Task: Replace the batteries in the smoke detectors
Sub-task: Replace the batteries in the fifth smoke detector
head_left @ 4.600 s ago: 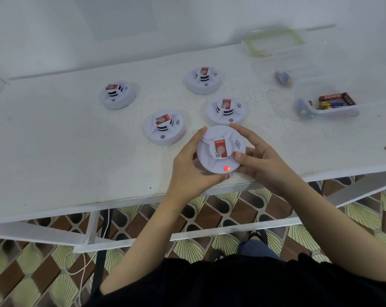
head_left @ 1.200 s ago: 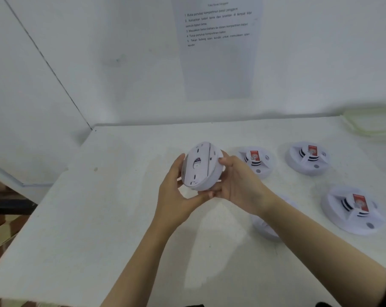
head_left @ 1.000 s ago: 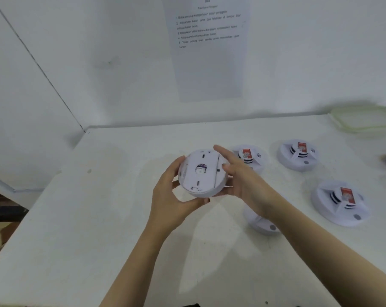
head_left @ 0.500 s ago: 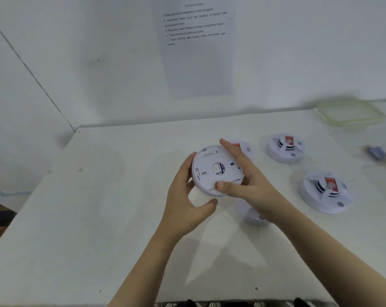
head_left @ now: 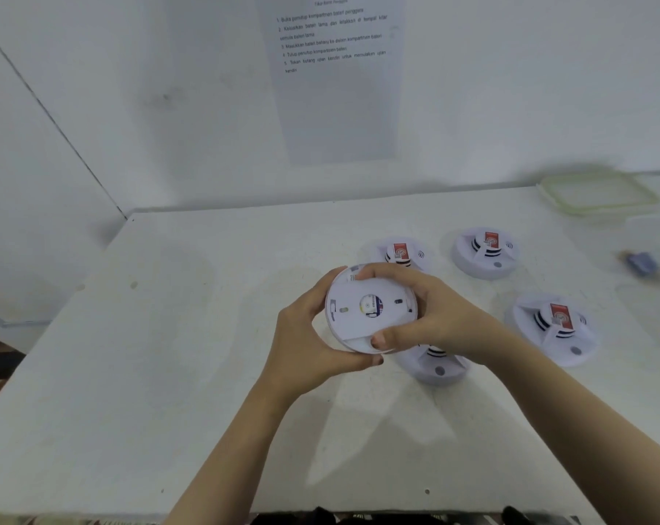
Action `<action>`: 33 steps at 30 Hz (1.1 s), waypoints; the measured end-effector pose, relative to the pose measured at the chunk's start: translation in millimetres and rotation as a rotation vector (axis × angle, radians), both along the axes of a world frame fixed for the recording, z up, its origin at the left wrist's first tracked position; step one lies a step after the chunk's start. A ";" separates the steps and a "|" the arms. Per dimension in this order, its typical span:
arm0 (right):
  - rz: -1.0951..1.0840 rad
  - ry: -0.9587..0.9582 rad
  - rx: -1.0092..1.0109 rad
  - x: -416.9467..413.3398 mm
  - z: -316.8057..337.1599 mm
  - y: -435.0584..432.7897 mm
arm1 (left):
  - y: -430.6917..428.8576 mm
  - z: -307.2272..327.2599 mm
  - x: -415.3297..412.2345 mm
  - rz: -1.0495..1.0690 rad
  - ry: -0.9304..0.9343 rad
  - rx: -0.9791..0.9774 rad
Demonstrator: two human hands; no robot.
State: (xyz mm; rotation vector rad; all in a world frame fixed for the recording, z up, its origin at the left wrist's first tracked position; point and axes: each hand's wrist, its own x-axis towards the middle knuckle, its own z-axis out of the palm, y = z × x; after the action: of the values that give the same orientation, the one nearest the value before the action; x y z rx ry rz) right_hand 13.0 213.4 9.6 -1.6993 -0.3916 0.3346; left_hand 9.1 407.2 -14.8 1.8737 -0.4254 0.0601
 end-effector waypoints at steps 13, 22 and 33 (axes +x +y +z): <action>0.049 -0.168 -0.353 12.4 3.4 -3.3 | 5.5 -4.4 0.1 -0.028 -0.010 0.013; 0.076 -0.536 -0.795 7.6 21.4 5.6 | 15.6 -10.7 1.3 -0.028 -0.047 0.094; 0.101 -0.665 -0.900 9.3 16.4 26.4 | 42.3 -21.9 -7.0 0.080 -0.013 0.037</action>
State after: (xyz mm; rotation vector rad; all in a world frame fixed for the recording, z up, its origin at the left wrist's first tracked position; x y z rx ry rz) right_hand 22.2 239.8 26.0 -2.6777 -0.9078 -0.0208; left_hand 2.1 449.6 -36.7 1.9271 -0.3625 0.1190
